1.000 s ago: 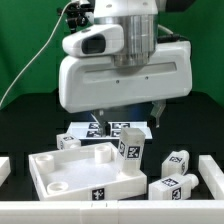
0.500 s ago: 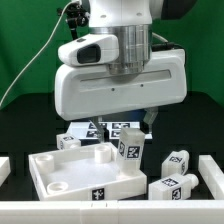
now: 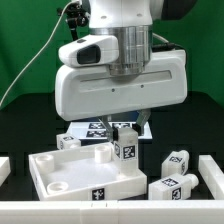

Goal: Assemble one leg

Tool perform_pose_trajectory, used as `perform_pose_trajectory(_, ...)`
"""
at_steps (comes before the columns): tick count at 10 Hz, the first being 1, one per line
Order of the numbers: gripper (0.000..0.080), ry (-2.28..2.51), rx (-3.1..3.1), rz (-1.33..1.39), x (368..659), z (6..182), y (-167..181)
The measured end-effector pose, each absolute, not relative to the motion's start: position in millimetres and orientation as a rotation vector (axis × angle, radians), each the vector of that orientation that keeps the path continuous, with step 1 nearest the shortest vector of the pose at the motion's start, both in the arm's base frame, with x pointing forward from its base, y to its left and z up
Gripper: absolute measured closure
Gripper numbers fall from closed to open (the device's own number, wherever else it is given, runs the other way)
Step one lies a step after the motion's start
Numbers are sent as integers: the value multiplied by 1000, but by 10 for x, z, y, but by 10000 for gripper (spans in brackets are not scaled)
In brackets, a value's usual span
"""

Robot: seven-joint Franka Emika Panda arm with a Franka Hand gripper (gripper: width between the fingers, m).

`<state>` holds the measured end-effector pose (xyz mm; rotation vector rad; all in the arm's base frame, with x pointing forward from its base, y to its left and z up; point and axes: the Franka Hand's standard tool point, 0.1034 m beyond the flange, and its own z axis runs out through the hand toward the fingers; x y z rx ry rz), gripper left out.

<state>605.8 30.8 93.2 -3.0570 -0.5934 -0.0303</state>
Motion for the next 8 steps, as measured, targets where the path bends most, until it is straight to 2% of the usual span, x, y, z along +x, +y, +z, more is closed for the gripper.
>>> perform_pose_trajectory(4, 518, -250, -3082, -26, 6055, 930, 349)
perform_pose_trajectory(8, 518, 310, -3042, -122, 6078, 929, 387)
